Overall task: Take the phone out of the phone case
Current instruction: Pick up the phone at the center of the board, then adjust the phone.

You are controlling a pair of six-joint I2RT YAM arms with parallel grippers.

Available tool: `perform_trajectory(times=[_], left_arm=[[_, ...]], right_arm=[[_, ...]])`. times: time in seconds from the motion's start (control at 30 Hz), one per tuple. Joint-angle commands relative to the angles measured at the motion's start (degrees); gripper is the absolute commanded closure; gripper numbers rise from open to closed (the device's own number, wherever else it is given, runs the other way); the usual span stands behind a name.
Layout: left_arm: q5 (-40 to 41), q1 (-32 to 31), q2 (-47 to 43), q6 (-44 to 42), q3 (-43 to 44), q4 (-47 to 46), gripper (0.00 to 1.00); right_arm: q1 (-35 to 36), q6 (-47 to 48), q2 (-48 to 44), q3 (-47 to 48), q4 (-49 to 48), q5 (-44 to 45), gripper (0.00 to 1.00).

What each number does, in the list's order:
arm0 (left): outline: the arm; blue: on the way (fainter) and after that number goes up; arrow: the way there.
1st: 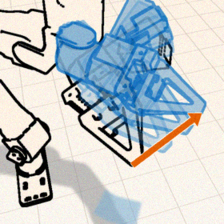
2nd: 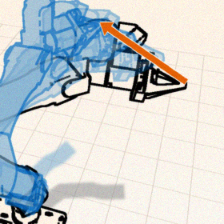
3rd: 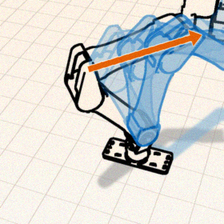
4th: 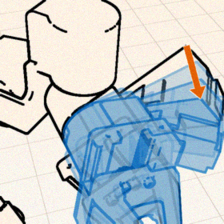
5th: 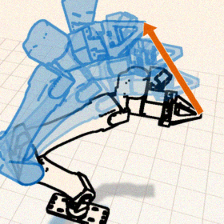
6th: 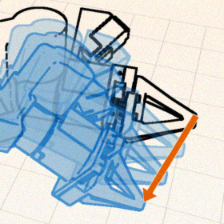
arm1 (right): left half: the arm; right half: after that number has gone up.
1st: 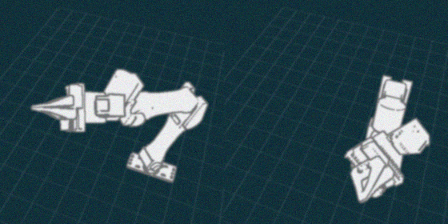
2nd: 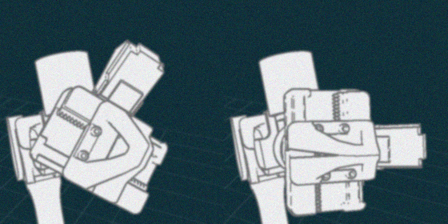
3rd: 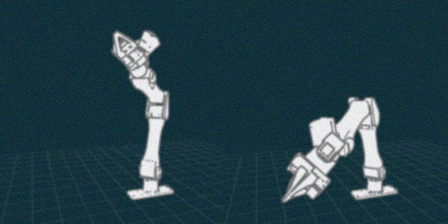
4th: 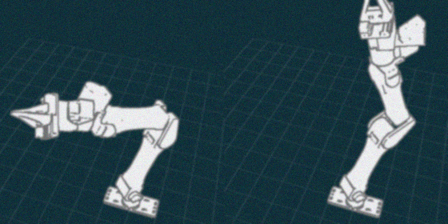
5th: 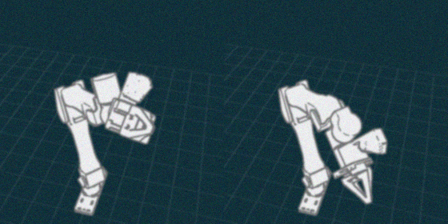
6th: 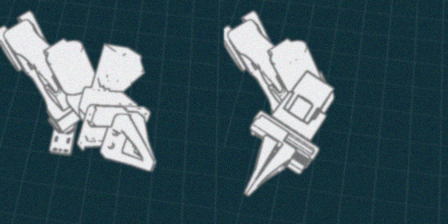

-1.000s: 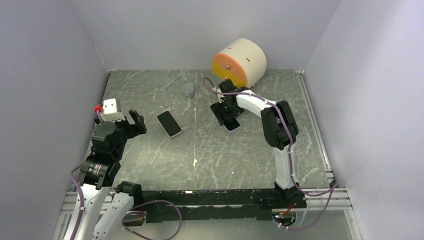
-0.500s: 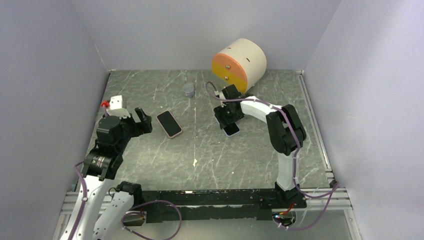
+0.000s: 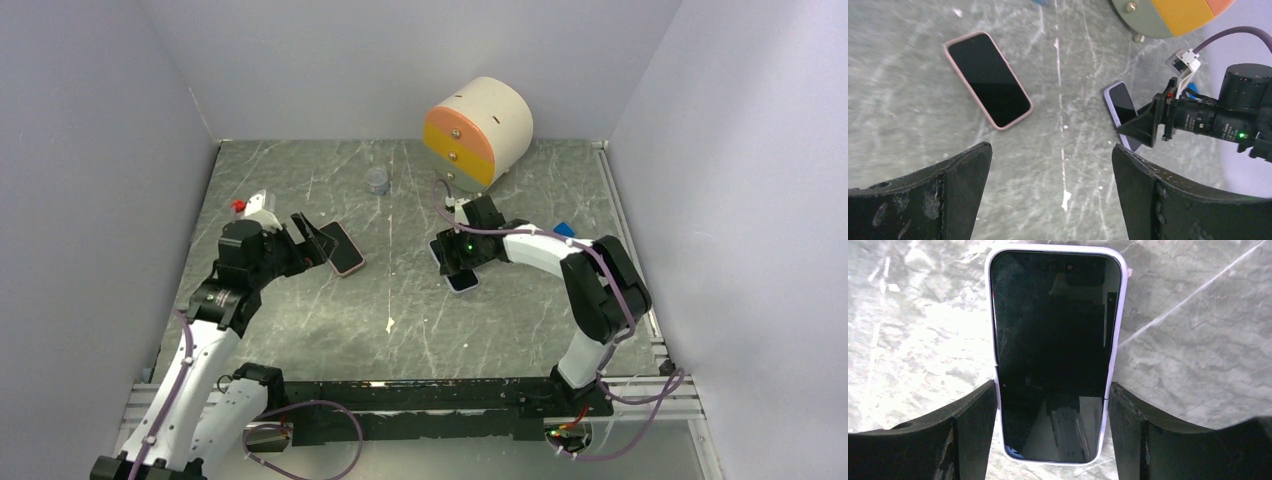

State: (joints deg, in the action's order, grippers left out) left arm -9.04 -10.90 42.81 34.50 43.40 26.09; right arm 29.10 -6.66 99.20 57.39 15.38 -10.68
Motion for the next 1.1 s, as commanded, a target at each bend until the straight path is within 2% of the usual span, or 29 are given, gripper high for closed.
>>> perform_trajectory(times=[0.0,0.13,0.33,0.53,0.87,1.07], left_arm=[[-8.81,0.03,2.69,8.84,-3.67,-9.04,0.05],[-13.34,-2.95,6.74,13.48,-7.59,-18.76,0.05],[-12.71,-10.75,13.15,17.73,-10.69,-32.17,0.05],[-11.64,-16.42,22.00,15.96,-7.89,-37.76,0.05],[-8.78,-21.28,33.13,14.05,-6.46,-50.50,0.05],[-7.61,-22.12,38.87,14.38,-5.20,-55.99,0.16]], right_arm=[[1.10,-7.44,-6.85,-4.95,-12.74,-3.55,1.00],[3.69,-9.64,-12.09,-8.16,-16.80,-1.23,1.00],[7.81,-12.00,-19.30,-12.49,-20.31,3.00,1.00],[9.25,-14.81,-25.03,-16.09,-23.74,2.47,1.00],[10.71,-17.45,-29.08,-20.21,-28.19,3.68,1.00],[10.84,-17.22,-29.01,-20.53,-30.11,5.20,1.00]])
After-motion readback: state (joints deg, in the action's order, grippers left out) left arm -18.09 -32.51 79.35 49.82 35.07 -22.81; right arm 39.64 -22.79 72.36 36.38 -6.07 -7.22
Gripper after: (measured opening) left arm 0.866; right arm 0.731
